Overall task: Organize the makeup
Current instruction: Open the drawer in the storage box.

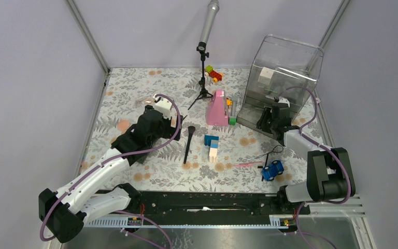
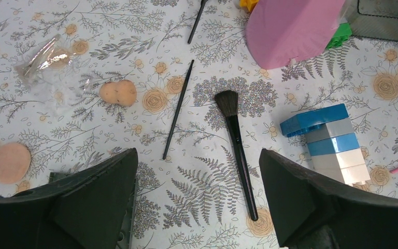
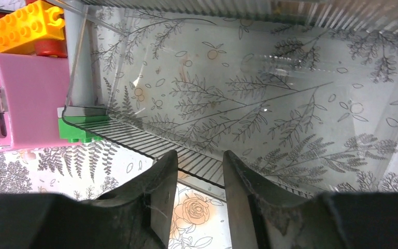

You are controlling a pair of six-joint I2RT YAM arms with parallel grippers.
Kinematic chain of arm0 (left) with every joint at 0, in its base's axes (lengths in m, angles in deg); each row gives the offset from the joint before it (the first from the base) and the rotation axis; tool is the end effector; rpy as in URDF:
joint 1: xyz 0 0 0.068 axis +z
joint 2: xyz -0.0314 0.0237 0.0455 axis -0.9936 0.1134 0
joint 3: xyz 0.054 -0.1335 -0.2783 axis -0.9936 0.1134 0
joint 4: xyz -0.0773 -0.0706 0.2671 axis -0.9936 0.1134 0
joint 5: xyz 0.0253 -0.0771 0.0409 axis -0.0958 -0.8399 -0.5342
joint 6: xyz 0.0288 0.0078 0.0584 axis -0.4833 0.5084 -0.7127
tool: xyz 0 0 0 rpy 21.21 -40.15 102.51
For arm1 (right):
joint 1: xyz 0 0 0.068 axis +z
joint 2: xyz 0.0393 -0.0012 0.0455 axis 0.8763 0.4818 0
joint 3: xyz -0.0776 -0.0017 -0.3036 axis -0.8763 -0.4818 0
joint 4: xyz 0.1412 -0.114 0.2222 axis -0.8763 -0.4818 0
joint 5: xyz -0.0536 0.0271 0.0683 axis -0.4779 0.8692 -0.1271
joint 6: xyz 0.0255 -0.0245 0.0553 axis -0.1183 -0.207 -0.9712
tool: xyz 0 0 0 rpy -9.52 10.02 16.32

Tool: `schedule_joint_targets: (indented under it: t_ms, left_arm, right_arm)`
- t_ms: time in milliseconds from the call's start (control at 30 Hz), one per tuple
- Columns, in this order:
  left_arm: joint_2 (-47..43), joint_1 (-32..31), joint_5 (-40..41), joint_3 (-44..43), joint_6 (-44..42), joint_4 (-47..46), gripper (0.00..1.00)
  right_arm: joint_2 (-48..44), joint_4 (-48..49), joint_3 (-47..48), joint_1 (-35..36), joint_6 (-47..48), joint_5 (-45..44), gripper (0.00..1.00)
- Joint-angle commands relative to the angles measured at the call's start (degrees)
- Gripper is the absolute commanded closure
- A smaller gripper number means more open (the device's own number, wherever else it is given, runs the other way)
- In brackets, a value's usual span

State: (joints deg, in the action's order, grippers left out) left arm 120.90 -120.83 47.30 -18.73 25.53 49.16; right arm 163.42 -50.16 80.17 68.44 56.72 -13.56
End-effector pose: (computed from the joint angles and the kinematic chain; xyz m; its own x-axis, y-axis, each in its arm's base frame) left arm 0.1925 -0.1303 0.3257 -0.4411 0.1602 -0.8830 0.3492 0.9370 -0.0044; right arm 0.3074 0.0374 0.2000 -0.5788 0.3101 -0.7542 0.1298 0.9481 0.2903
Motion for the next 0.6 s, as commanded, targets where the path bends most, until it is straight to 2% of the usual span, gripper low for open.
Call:
schedule_joint_targets:
  t_ms: [0, 267, 567]
  left_arm:
    - [0.0, 0.5, -0.7, 0.1, -0.9, -2.1, 0.01]
    - [0.2, 0.4, -0.9, 0.2, -0.8, -2.1, 0.01]
    - [0.3, 0.4, -1.2, 0.2, -0.8, -2.1, 0.01]
  right_arm:
    - [0.9, 1.0, 2.2, 0.3, 3.5, 4.8, 0.56]
    - [1.7, -5.2, 3.5, 0.3, 10.7, 10.7, 0.6]
    - [4.0, -13.6, 5.7, 0.3, 13.9, 15.2, 0.68]
